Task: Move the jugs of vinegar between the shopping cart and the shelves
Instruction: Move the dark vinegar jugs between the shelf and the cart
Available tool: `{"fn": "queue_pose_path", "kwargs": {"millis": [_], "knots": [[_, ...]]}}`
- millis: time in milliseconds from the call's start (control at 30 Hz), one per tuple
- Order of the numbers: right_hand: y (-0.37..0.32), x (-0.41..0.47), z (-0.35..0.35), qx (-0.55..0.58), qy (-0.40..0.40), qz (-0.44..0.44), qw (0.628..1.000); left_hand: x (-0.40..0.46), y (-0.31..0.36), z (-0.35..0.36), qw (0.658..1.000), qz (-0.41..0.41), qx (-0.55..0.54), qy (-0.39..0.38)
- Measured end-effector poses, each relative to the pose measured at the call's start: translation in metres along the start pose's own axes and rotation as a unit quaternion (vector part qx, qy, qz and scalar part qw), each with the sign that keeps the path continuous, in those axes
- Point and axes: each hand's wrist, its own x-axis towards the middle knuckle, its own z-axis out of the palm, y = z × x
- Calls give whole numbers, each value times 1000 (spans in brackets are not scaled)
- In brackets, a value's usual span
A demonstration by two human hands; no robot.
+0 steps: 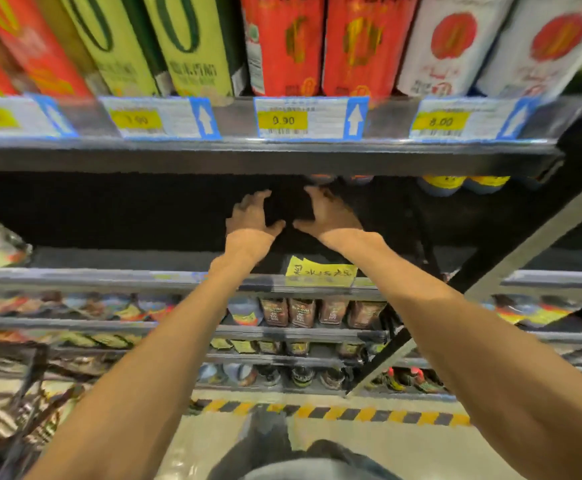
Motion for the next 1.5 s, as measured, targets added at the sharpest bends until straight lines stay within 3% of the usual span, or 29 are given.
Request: {"fn": "queue_pose_path", "kwargs": {"millis": [167, 300, 567, 833, 1100, 1500], "knots": [[-60, -28, 4, -38, -62, -109, 991, -74, -35, -48, 988, -43, 93, 114], [-112, -59, 18, -34, -64, -217, 974, -141, -77, -79, 973, -74, 120, 183], [-230, -125, 60, -23, -86, -407, 909, -290, -162, -134, 930, -224, 165, 241], [-357, -196, 128, -57, -88, -572, 814, -430, -233, -168, 867, -370, 167, 290], [-486, -280, 207, -34, -144, -644, 750, -557, -326, -203, 810, -476, 180, 290], [-622, -381, 330, -71, -206, -688, 692, -667, -443, -229, 778, -543, 156, 276]]}}
